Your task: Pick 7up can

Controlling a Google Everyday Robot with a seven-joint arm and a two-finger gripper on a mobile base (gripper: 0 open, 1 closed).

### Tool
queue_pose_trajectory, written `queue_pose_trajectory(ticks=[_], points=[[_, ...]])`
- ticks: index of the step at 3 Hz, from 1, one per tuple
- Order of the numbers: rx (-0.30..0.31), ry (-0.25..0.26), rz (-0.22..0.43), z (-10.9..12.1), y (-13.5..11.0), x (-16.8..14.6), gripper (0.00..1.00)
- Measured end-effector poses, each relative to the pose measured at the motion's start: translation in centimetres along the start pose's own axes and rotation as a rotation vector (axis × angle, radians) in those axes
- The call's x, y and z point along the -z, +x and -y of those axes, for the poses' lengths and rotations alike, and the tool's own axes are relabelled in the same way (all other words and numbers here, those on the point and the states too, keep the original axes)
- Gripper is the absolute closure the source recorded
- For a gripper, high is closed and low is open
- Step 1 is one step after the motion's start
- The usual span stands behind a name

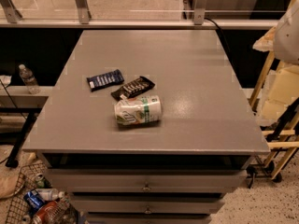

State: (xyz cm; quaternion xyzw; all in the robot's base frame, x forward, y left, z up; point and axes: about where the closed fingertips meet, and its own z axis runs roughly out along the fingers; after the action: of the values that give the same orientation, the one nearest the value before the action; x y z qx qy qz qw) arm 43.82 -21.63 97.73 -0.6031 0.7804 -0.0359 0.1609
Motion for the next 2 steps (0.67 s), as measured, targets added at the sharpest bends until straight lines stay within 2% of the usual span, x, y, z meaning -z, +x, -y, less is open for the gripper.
queue_pose_trajectory(ticks=[2], points=[[0.016,0.004,0.007,0.24,-0.67,-0.28,0.00]])
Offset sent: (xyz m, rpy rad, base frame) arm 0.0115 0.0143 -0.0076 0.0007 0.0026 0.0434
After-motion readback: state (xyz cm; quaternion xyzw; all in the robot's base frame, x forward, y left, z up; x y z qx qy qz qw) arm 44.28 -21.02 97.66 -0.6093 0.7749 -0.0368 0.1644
